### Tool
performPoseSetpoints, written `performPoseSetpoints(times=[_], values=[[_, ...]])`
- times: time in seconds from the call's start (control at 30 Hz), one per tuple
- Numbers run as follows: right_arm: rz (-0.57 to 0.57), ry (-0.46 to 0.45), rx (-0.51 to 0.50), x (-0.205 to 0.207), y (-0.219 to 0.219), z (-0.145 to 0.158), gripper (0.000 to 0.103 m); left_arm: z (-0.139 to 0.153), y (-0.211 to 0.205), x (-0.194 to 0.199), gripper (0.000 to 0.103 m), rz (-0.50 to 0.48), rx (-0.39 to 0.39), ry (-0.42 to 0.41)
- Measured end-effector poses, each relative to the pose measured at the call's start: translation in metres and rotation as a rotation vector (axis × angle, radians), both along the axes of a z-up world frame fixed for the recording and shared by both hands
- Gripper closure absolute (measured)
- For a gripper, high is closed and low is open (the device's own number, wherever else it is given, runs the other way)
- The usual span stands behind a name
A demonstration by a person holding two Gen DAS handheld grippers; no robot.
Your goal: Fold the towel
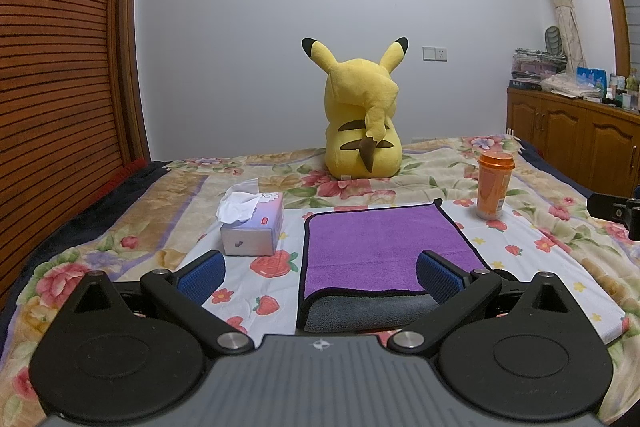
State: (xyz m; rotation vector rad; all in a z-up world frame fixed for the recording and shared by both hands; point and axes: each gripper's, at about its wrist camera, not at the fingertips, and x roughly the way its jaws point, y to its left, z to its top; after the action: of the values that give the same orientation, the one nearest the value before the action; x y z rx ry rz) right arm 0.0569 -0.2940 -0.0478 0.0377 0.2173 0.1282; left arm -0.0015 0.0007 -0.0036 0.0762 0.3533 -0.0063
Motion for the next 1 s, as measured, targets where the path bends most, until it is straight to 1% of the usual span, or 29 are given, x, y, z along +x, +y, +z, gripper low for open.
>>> performPoseSetpoints(times=[0.37, 0.6, 0.8, 1.0], values=[[-0.001, 0.001, 0.0, 0.0, 0.0, 0.001, 0.0, 0.0, 0.0, 0.0, 0.0, 0.0, 0.001, 0.0], [0.002, 0.005, -0.003, 0.003, 0.002, -0.002, 0.0, -0.003, 0.005, 0.009, 0.0, -0.003, 0.007, 0.019], [0.002, 0.014, -0.008, 0.004, 0.002, -0.005, 0.0, -0.003, 0.005, 0.009, 0.0, -0.004, 0.012, 0.05], [0.006, 0.043, -0.024, 0.007, 0.004, -0.008, 0.0, -0.009, 0.0, 0.018, 0.0, -0.017, 0.025, 0.112]])
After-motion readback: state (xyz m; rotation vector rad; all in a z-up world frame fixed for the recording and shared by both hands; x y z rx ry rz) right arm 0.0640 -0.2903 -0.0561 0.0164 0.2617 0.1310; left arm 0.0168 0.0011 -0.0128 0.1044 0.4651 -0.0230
